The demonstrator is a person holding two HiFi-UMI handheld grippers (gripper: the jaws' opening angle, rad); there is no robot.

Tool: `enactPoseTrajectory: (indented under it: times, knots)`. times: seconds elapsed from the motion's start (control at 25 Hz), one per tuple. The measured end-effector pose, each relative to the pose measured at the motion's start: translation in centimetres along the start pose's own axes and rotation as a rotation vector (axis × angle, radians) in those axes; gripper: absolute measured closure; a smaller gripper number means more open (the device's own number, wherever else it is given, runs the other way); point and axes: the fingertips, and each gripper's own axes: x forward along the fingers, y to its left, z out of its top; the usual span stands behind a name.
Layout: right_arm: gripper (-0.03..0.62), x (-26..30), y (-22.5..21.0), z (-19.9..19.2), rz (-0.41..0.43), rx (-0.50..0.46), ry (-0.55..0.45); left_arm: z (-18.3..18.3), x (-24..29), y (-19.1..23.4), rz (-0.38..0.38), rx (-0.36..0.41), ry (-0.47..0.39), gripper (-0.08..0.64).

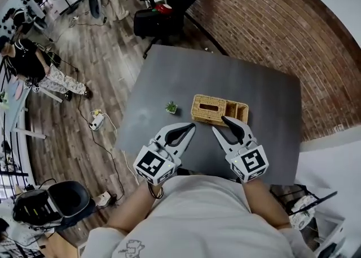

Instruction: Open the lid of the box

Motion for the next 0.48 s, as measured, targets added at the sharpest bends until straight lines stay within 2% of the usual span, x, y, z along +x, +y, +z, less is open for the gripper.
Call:
enactPoseTrajectory:
  times: [0.48]
  knots:
    - [0.435, 1.6, 2.1, -0.2, -0.102, 0.052, 0.044, -0.5, -1.6, 2.3, -0.113, -0.027, 0.052, 0.549]
